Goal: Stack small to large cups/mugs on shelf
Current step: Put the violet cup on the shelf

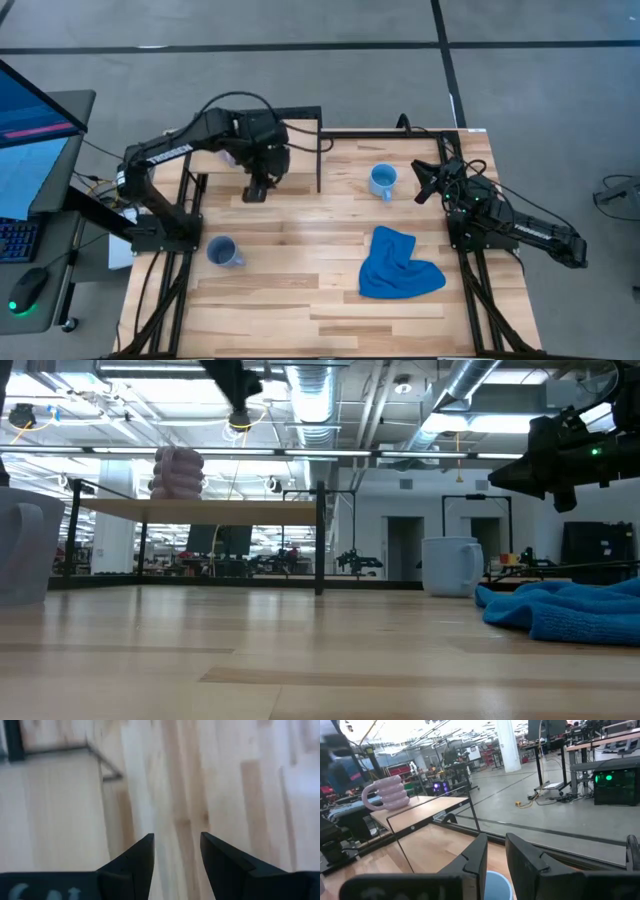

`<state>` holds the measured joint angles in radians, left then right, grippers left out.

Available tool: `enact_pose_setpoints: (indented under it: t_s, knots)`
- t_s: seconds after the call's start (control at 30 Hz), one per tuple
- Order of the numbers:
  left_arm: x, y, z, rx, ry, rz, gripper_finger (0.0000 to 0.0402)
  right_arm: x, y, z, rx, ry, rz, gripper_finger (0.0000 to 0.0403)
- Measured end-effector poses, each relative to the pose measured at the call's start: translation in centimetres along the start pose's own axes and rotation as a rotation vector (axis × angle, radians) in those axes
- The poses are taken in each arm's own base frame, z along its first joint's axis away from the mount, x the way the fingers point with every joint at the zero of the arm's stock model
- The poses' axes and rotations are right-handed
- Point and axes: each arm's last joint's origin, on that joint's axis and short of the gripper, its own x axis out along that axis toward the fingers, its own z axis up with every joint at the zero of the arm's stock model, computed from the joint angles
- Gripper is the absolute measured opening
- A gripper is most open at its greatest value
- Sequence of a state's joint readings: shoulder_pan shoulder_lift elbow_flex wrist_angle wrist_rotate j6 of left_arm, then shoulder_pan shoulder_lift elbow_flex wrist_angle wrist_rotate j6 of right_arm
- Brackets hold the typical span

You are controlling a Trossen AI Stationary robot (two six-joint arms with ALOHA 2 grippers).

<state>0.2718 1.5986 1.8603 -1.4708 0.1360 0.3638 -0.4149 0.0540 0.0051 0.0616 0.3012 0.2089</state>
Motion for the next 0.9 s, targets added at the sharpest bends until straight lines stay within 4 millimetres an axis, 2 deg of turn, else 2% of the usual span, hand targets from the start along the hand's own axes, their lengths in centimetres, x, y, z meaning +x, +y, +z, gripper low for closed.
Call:
enact_pose_setpoints:
  t_s: [0.27, 0.5, 0.57, 0.63, 0.9]
  knots:
    - [-4.7, -3.7, -0.7, 0.020, -0.241, 0.073, 0.0151, 0.0, 0.1, 0.0, 0.000, 0.005, 0.013, 0.0093]
    - [-8.1, -6.8, -2.4, 0.063, -0.377, 0.173, 0.0151, -0.1, 0.4, -0.1, 0.000, 0.015, 0.054, 0.0093]
    - [-8.2, -7.4, -3.2, 0.059, -0.419, 0.210, 0.0151, -0.1, 0.5, -0.2, 0.000, 0.017, 0.064, 0.0093]
    - [-7.5, -7.7, -4.5, 0.050, -0.458, 0.222, 0.0151, -0.1, 0.6, -0.1, 0.001, 0.016, 0.069, 0.0093]
    - [-3.7, -8.5, -11.5, -0.004, -0.676, 0.229, 0.0151, -0.1, 0.6, 0.0, 0.003, 0.010, 0.070, 0.0093]
